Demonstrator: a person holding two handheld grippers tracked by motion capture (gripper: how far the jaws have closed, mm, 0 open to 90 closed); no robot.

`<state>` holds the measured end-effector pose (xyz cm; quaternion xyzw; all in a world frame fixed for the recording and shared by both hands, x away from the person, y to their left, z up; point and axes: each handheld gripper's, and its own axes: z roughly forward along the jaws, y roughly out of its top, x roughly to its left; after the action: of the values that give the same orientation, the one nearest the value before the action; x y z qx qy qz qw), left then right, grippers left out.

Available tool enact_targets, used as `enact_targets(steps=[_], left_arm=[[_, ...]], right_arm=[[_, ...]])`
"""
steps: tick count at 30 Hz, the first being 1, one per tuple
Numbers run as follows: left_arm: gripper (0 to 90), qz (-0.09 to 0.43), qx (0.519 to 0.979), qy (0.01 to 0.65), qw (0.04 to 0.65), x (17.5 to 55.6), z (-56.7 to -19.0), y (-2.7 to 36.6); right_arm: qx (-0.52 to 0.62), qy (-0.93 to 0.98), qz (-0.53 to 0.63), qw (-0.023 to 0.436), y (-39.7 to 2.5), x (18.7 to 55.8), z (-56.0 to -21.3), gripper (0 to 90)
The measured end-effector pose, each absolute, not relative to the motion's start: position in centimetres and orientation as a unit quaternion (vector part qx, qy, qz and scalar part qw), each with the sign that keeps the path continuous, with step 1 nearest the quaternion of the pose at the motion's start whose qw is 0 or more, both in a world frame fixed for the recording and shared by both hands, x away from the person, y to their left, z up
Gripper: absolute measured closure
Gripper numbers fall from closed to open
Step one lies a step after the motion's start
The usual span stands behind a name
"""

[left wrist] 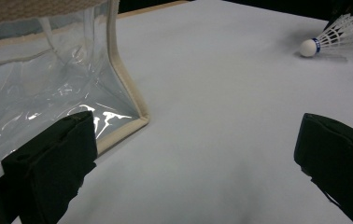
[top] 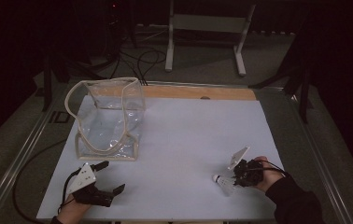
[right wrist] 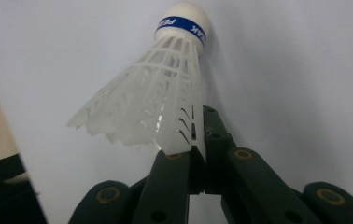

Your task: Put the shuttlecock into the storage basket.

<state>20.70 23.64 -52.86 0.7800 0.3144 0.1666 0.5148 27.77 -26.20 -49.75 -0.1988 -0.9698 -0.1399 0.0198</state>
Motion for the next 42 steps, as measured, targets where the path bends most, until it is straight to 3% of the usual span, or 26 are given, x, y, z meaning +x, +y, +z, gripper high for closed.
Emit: enact_targets(steps=[23,42], left_arm=[[0.5,0.160,0.785,0.311,0.512,20.7,-52.9,23.4],[0.6,0.118,0.801,0.284,0.513,21.0,-52.4,22.4]], right_arm=[[-0.148,-0.973,-0.166,0.066,-24.0,28.9,-46.2,90.0],[-0.086,-0.982,-0.143,0.092,-20.2,28.8,-46.1,90.0]])
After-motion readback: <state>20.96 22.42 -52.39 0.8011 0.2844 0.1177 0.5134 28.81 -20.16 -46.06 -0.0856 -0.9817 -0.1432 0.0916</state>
